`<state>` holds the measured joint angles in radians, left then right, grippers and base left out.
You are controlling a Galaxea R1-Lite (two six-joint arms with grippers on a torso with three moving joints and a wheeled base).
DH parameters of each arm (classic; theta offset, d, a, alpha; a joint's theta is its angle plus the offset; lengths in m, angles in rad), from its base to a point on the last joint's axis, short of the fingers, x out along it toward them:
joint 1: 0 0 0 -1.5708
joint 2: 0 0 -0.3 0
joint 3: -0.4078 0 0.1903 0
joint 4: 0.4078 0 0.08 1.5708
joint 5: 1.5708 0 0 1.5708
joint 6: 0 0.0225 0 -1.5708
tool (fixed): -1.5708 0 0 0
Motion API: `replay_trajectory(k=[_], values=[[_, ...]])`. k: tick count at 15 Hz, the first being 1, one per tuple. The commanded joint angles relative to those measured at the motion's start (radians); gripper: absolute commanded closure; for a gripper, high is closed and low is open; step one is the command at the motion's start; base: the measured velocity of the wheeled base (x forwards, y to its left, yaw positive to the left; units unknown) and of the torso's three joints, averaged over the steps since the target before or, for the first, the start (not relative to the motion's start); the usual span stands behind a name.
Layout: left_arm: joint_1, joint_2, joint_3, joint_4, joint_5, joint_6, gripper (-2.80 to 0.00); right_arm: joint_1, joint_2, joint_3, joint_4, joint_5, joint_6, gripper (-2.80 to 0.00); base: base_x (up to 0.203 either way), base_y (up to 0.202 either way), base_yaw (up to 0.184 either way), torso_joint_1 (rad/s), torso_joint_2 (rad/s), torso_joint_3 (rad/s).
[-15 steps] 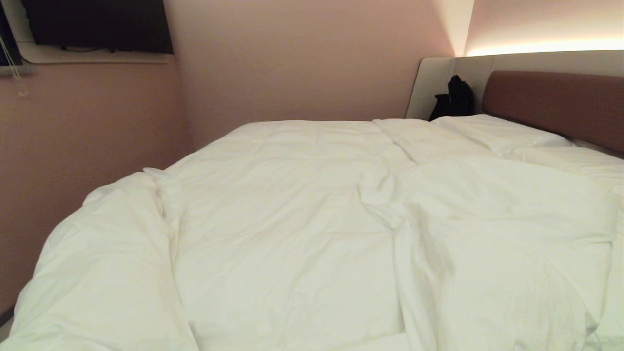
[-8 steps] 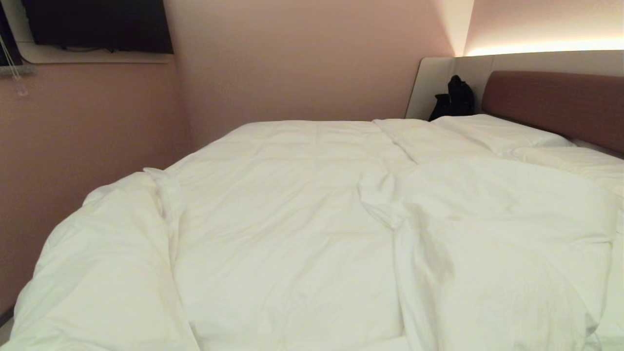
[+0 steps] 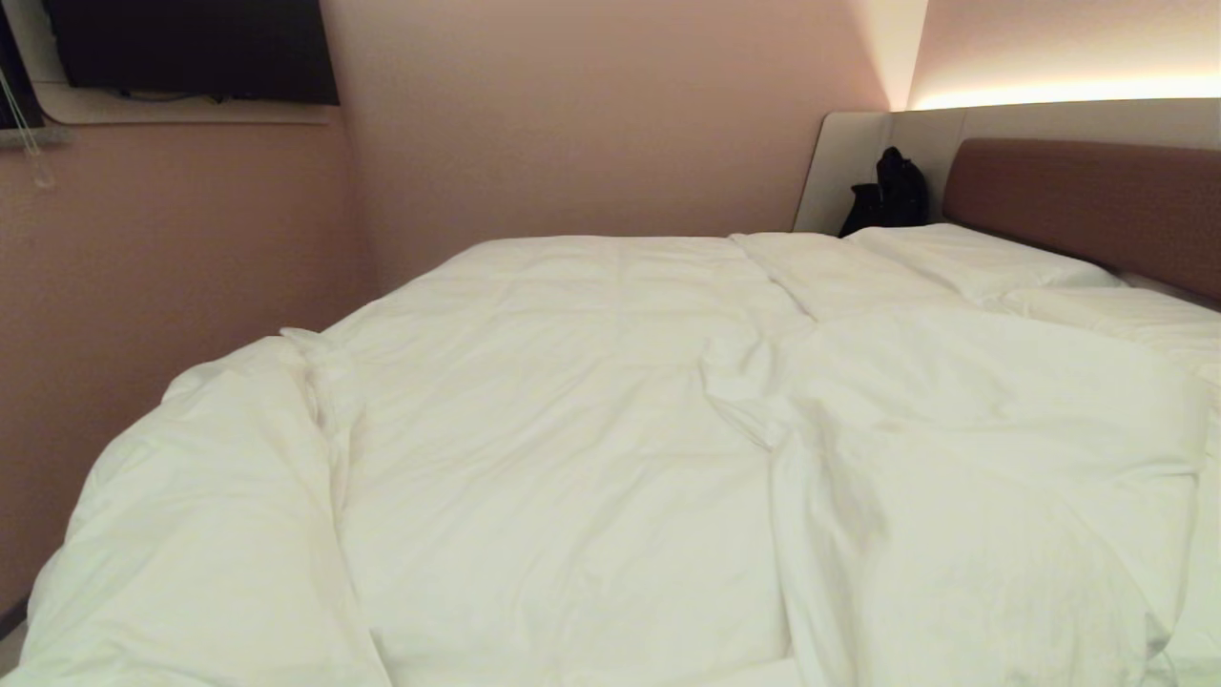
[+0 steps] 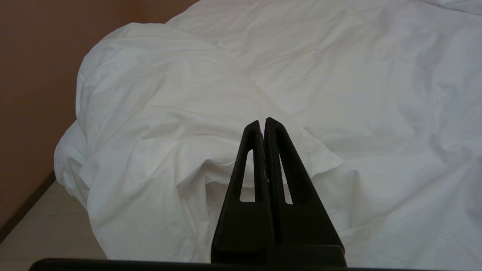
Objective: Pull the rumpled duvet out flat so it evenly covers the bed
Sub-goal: Flatten the corners of the folded blanket
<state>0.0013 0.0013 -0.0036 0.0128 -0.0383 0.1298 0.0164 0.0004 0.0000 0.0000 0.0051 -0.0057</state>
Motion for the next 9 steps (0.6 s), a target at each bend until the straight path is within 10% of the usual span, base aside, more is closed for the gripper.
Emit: replay_trajectory(k=[1, 9], values=[[0.0, -0.001, 0.001, 0.0, 0.0, 0.002, 0.0, 0.0, 0.0, 0.0, 0.0, -0.001, 0.0, 0.0, 0.0, 0.0, 0.0, 0.0, 0.0, 0.0], [0.0, -0.001, 0.001, 0.001, 0.0, 0.004, 0.0, 0.0, 0.0, 0.0, 0.0, 0.001, 0.0, 0.0, -0.052, 0.0, 0.001, 0.003, 0.0, 0.0]])
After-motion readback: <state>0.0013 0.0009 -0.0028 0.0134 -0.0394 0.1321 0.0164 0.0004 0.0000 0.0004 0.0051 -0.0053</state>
